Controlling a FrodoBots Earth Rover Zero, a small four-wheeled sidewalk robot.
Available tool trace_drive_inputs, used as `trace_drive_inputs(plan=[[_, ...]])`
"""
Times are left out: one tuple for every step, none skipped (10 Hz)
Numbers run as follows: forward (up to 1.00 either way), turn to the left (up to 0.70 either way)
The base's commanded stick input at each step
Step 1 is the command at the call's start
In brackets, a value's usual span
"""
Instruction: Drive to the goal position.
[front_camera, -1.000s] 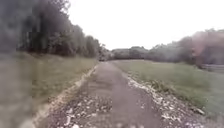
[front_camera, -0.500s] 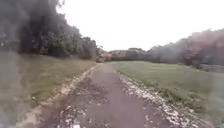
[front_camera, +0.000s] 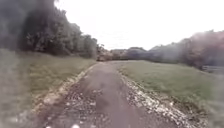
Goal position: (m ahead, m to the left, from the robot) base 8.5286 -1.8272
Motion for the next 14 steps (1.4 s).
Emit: trace_drive_inputs(plan=[[1.00, 0.00], [1.00, 0.00], [1.00, 0.00], [1.00, 0.00], [1.00, 0.00], [1.00, 0.00], [0.00, 0.00], [0.00, 0.00], [0.00, 0.00], [0.00, 0.00], [0.00, 0.00], [0.00, 0.00], [0.00, 0.00], [0.00, 0.00]])
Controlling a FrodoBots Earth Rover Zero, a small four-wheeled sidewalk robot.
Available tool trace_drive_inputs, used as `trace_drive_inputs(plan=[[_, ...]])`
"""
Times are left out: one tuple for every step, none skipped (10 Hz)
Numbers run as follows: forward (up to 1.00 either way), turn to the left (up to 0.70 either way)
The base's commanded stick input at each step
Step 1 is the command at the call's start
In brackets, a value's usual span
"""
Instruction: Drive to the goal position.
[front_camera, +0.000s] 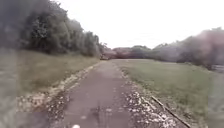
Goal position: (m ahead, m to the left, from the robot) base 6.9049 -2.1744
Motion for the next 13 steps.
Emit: trace_drive_inputs(plan=[[0.00, 0.00], [1.00, 0.00], [1.00, 0.00], [1.00, 0.00], [1.00, 0.00], [1.00, 0.00], [1.00, 0.00], [1.00, 0.00], [1.00, 0.36], [1.00, 0.19], [1.00, 0.02], [1.00, 0.00], [1.00, 0.00]])
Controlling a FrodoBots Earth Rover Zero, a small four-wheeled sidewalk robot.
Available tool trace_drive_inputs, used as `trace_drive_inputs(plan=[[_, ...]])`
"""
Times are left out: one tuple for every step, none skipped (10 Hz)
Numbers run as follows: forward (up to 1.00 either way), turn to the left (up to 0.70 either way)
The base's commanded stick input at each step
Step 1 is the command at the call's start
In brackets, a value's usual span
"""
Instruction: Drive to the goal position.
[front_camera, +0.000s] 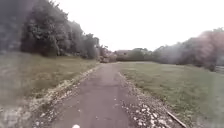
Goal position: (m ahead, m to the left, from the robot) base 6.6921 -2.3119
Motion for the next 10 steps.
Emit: trace_drive_inputs(plan=[[1.00, 0.00], [1.00, 0.00], [1.00, 0.00], [1.00, 0.00], [1.00, 0.00], [1.00, 0.00], [1.00, 0.00], [1.00, 0.00], [1.00, 0.00], [1.00, 0.00]])
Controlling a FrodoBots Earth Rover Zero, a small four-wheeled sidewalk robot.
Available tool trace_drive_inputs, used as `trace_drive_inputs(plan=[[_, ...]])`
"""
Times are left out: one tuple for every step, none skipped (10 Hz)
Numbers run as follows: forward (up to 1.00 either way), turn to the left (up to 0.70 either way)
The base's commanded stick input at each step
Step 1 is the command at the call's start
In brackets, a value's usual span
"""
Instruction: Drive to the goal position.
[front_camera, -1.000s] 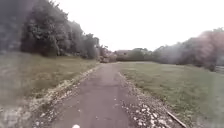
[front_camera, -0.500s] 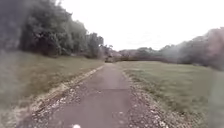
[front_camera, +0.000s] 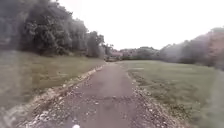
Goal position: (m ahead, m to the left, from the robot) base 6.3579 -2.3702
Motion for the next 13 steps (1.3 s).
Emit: trace_drive_inputs(plan=[[1.00, 0.00], [1.00, 0.00], [1.00, -0.40], [1.00, -0.40], [1.00, 0.00], [1.00, 0.00], [1.00, 0.00], [1.00, 0.00], [1.00, 0.00], [1.00, 0.00], [1.00, 0.00], [1.00, 0.00], [1.00, 0.00]])
